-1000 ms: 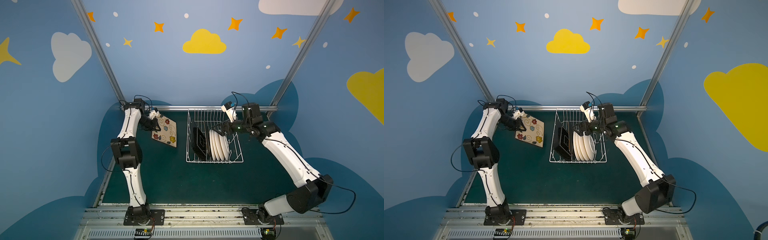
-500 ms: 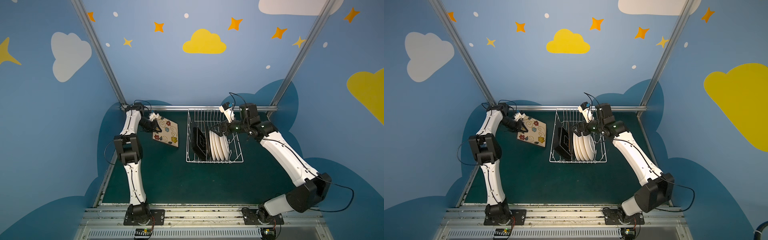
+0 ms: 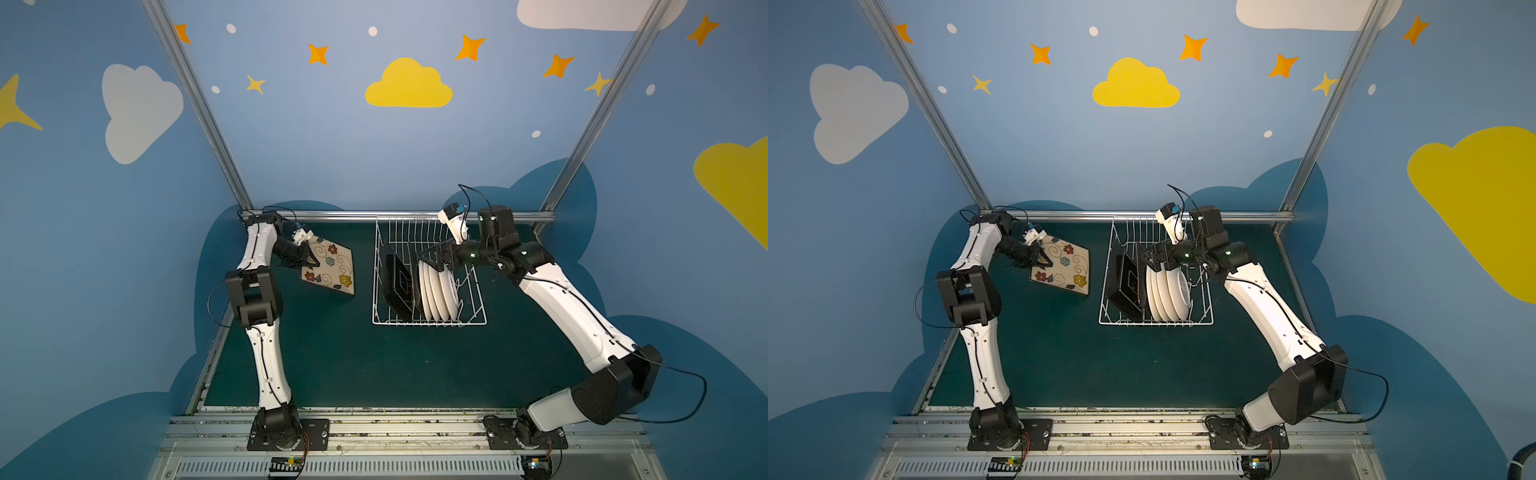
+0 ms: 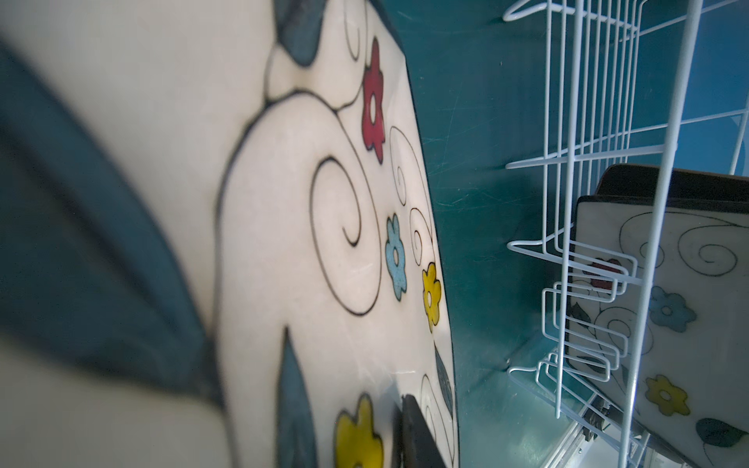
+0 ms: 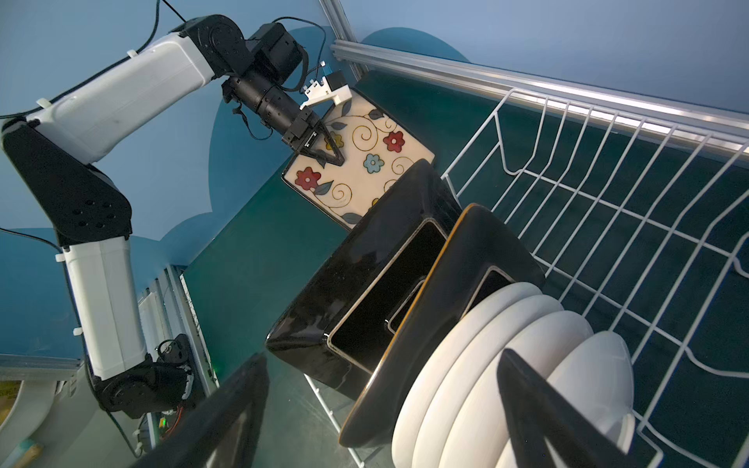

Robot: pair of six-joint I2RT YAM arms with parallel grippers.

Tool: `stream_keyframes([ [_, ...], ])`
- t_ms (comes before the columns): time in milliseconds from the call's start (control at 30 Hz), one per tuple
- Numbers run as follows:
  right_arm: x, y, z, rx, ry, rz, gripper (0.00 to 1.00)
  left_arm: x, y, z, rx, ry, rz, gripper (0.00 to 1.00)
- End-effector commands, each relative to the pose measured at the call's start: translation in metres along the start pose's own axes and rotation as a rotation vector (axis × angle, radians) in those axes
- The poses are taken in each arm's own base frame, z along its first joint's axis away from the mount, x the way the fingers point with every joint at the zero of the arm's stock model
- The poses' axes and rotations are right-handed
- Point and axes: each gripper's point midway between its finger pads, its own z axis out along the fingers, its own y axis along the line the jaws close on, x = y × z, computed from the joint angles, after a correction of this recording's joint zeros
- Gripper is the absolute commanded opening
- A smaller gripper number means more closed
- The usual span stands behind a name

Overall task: Unload the plates from the dish rack
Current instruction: Place a plate at the top-left of the table.

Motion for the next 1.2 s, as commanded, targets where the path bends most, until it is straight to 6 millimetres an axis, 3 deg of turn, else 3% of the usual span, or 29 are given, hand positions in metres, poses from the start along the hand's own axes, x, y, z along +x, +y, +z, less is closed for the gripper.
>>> stream_keyframes([
  [0,0.001,0.005,-0.001,-0.015,-0.006,-0.004,0.88,-0.011,-0.003,0.002,0.036,-0.030,0.023,0.15],
  [267,0.003,0.005,0.000,-0.019,-0.001,-0.008,0.88,-0.008,0.016,0.014,-0.006,-0.005,-0.013,0.31],
  [767,0.006,0.005,-0.001,-0.014,0.004,-0.005,0.88,-0.016,0.043,0.029,-0.060,-0.012,-0.052,0.43],
  [1167,0.006,0.004,-0.003,-0.001,0.001,-0.014,0.88,-0.020,0.054,0.014,-0.134,-0.044,-0.092,0.60],
])
